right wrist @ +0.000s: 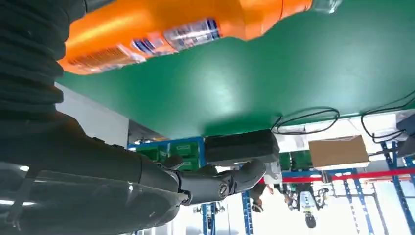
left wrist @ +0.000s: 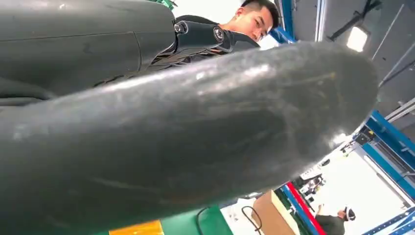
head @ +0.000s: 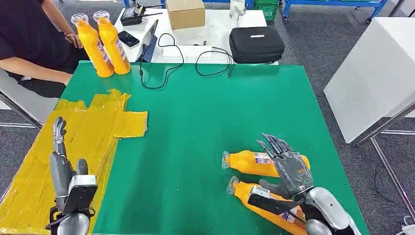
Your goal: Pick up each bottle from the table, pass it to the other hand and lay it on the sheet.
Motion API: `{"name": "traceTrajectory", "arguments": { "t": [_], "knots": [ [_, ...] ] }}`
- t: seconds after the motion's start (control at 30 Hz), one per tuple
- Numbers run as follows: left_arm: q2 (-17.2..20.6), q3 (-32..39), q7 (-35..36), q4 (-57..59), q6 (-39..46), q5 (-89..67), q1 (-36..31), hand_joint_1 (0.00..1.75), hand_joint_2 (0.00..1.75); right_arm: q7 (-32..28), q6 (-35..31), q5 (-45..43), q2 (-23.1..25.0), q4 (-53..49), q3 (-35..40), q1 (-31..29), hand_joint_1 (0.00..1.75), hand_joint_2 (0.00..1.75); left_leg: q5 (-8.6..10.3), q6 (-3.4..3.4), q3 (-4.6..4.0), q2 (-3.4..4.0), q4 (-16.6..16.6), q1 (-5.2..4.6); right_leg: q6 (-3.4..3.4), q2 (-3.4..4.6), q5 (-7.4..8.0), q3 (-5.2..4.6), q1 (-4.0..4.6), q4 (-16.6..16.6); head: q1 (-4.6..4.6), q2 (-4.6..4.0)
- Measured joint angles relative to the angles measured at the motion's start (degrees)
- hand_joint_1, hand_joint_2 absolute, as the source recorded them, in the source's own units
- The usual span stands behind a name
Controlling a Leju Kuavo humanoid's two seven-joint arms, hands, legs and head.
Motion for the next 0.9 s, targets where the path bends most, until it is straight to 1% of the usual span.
{"name": "traceTrajectory", "arguments": {
  "t": [0.9],
  "knots": [
    [0.0, 0.1, 0.0, 0.0, 0.0, 0.0, 0.0, 0.0, 0.0, 0.0, 0.0, 0.0, 0.4, -0.3, -0.4, 0.1, 0.0, 1.75, 0.0, 0.0, 0.0, 0.0, 0.0, 0.01, 0.0, 0.0, 0.0, 0.0, 0.0, 0.0, 0.0, 0.0]
  ]
}}
